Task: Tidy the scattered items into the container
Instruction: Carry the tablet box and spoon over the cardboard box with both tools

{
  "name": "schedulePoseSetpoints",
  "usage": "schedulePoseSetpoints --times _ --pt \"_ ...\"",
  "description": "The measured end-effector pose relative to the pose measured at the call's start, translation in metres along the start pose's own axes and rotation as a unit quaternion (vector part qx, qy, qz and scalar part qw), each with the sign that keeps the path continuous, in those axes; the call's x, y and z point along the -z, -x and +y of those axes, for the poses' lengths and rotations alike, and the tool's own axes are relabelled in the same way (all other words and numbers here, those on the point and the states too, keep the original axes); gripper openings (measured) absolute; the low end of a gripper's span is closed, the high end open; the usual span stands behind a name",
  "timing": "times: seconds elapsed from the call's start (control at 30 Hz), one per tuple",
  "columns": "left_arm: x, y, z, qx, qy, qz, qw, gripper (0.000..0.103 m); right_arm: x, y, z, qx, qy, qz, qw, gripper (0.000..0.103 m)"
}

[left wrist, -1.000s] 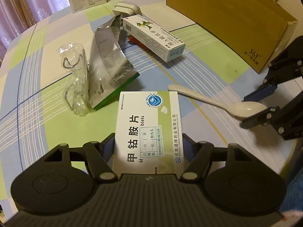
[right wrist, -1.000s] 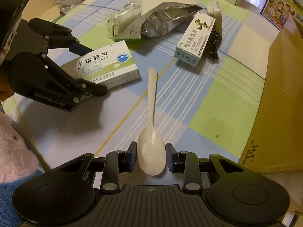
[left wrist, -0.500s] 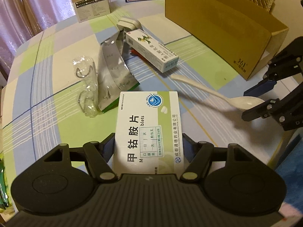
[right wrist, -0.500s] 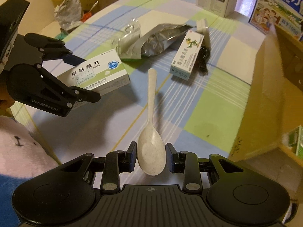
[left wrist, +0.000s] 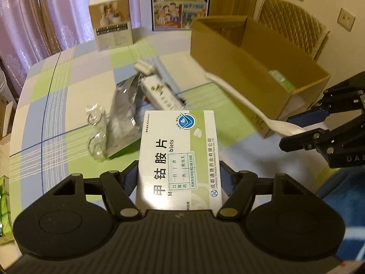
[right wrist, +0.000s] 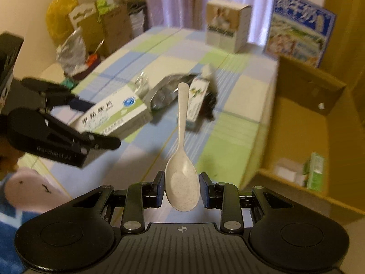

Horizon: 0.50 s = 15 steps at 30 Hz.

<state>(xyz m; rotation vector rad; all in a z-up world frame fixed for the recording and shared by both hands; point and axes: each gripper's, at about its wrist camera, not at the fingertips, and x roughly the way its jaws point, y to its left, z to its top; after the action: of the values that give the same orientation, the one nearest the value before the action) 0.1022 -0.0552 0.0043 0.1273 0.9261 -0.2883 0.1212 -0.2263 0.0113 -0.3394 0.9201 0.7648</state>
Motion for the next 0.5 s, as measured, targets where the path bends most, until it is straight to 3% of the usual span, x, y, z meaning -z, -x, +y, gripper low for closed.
schedulePoseSetpoints --times 0.5 --pt "-0.055 0.014 -0.089 0.039 -0.010 -0.035 0.9985 0.067 0.007 0.087 -0.073 0.075 -0.055 -0.060 0.994 0.029"
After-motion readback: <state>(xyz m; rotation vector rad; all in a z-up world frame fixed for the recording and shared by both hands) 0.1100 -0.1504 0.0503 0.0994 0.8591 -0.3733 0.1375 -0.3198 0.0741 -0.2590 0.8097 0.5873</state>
